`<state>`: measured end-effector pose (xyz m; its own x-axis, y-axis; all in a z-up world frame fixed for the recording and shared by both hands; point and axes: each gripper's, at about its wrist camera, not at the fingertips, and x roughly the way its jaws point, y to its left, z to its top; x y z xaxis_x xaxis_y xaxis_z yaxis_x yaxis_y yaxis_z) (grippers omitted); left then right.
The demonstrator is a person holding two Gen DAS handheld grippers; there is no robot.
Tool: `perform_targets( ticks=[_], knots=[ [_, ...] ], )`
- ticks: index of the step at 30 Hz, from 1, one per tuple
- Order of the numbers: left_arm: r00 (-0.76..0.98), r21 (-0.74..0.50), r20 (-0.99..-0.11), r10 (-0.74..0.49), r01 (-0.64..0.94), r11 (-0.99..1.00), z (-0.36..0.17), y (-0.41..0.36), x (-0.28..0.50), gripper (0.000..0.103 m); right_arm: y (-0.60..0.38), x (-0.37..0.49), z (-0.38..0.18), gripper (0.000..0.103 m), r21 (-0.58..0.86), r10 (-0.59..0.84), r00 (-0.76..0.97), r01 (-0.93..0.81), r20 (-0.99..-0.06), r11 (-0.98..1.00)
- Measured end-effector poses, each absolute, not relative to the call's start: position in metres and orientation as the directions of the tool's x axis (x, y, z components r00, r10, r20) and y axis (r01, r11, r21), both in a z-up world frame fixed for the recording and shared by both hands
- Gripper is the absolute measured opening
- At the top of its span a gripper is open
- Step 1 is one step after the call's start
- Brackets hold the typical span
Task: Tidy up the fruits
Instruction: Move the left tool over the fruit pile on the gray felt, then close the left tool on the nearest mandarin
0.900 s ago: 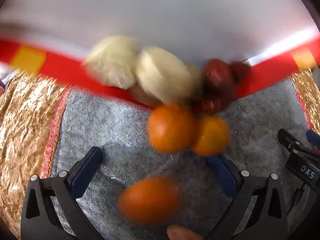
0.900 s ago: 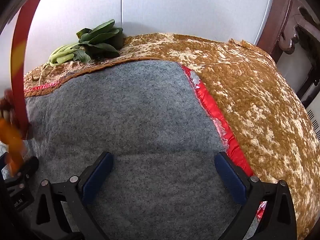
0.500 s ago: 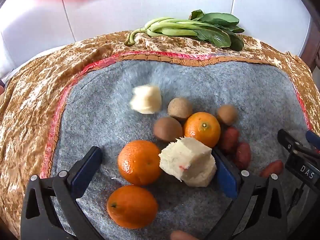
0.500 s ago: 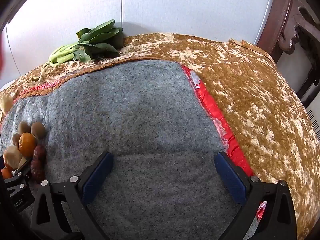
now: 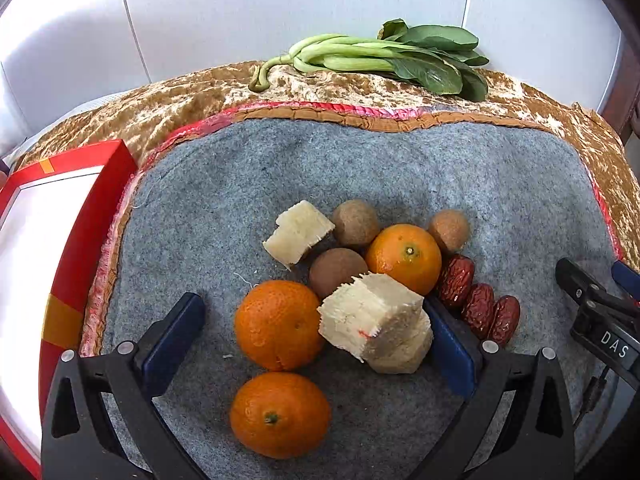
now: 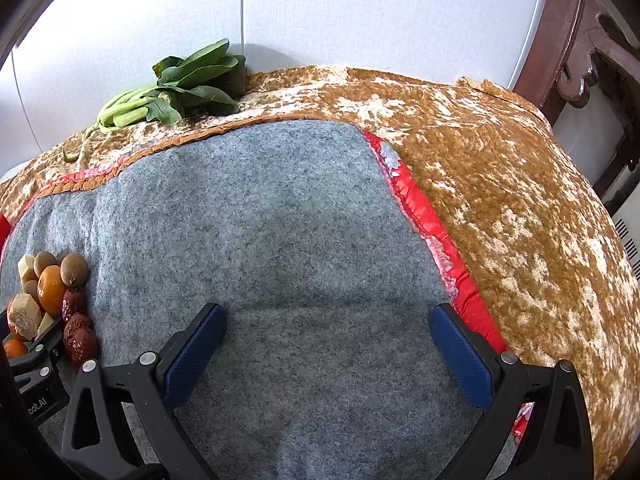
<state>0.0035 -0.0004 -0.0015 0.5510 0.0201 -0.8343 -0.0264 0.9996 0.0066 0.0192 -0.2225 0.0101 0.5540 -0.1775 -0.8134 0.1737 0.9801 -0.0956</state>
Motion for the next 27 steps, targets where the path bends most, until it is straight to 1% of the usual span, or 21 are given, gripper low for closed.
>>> perform_targets(
  ticks=[17, 20, 22, 24, 27],
  knots=[
    [0.544, 0.013, -0.839, 0.024, -0.024, 1.000, -0.002, -0.003, 0.005, 0.103, -0.223, 0.017, 0.010, 0.102, -0.100, -0.182, 0.559, 0.174, -0.809, 0.980],
    [0.484, 0.003, -0.875, -0.018, 0.042, 0.999, 0.005, 0.000, 0.009, 0.103, -0.221, 0.015, 0.010, 0.102, -0.112, -0.190, 0.550, 0.173, -0.813, 0.979],
    [0.462, 0.007, -0.886, -0.039, 0.096, 0.995, 0.014, 0.005, 0.001, 0.103, -0.222, 0.019, 0.014, 0.102, -0.097, -0.165, 0.501, 0.160, -0.850, 0.982],
    [0.503, 0.036, -0.864, -0.034, 0.129, 0.991, 0.029, 0.013, -0.013, 0.103, -0.223, 0.020, 0.022, 0.102, -0.072, -0.128, 0.442, 0.142, -0.888, 0.987],
    [0.590, 0.126, -0.808, 0.001, 0.171, 0.977, 0.050, 0.025, -0.036, 0.103, -0.222, 0.012, 0.044, 0.101, -0.003, -0.068, 0.461, 0.140, -0.885, 0.990]
  ],
)
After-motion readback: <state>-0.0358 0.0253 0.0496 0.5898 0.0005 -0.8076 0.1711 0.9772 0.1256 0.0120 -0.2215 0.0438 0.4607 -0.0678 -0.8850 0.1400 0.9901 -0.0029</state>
